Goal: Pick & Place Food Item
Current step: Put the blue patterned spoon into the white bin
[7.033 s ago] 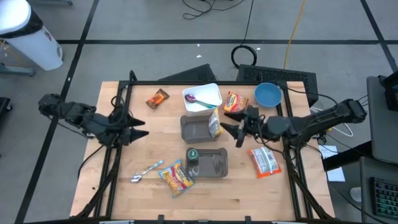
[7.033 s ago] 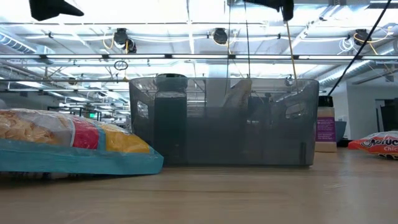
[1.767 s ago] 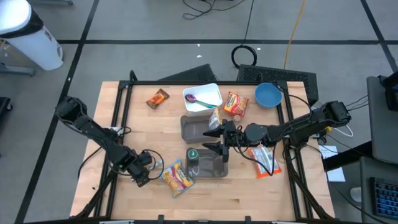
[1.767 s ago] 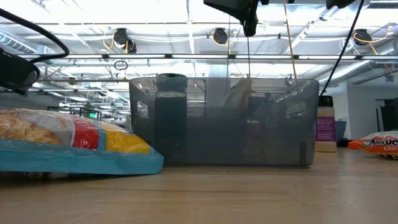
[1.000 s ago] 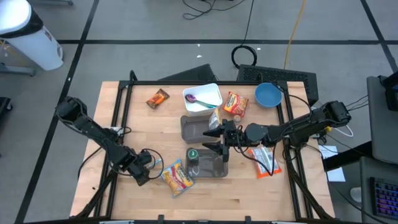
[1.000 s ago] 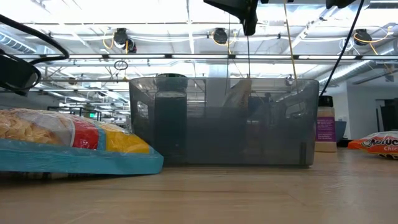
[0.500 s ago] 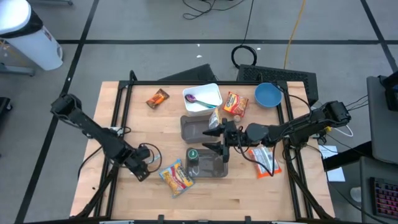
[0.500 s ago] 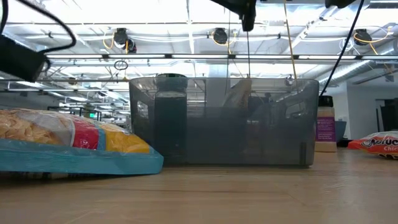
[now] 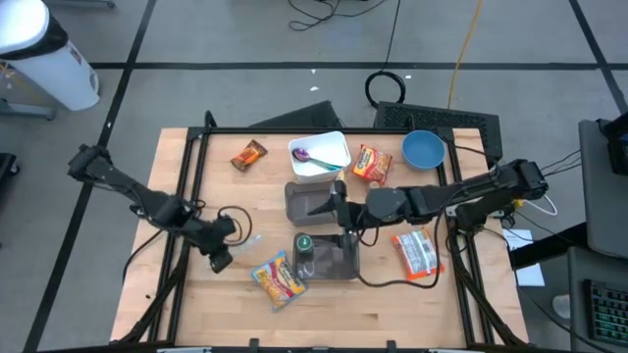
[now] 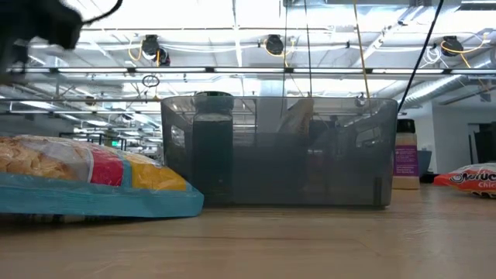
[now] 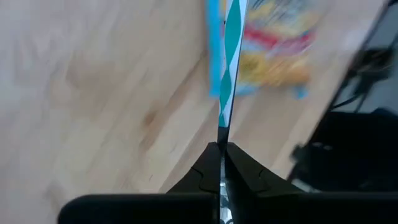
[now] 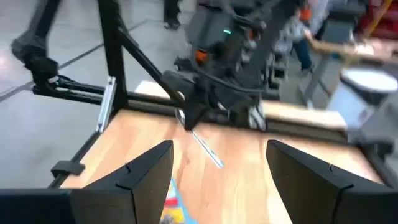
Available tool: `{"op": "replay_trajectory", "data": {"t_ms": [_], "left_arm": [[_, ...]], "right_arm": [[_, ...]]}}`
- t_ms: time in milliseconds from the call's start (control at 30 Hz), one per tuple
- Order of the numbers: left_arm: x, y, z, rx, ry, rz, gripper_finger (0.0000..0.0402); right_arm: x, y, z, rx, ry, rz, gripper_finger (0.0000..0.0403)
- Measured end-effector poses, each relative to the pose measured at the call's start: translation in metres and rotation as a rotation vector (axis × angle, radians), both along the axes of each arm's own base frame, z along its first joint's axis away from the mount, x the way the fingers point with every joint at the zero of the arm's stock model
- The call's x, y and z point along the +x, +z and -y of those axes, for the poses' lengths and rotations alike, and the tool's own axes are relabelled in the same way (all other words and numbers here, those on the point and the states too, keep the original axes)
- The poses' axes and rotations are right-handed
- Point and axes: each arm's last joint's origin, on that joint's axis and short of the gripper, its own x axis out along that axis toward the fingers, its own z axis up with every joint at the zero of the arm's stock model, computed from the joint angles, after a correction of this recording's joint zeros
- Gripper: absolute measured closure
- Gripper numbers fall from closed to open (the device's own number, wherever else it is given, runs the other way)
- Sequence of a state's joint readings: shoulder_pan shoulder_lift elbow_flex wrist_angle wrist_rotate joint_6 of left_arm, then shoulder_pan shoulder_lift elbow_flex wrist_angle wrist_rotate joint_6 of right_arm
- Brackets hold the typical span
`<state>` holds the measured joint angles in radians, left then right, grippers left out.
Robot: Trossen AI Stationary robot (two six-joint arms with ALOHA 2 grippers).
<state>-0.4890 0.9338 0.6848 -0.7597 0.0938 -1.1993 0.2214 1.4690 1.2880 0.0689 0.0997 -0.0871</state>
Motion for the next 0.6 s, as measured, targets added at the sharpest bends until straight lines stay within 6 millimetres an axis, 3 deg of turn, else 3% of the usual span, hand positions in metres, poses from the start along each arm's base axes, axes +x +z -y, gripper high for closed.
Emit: {"op": "replay_trajectory", "data": {"t_ms": [100,300,600], "left_arm": [[0.007,0.025,-0.007,0.027,-0.004,0.075,0.0396],[0.023,0.067,-0.020,-0.002,-0.073,0.181,0.0396],[0.064,0.091,-0.041,-0.131,-0.181,0.148,0.0396]], "right_arm": [[0.006,0.004,0.001,-0.043,0.024,0.044,0.0149],[0.019,-0.016,0.004,-0.065,0.060,-0.030,0.0149],[0.026,-0.025,0.001,-0.131,0.072,-0.041,0.0149]]}}
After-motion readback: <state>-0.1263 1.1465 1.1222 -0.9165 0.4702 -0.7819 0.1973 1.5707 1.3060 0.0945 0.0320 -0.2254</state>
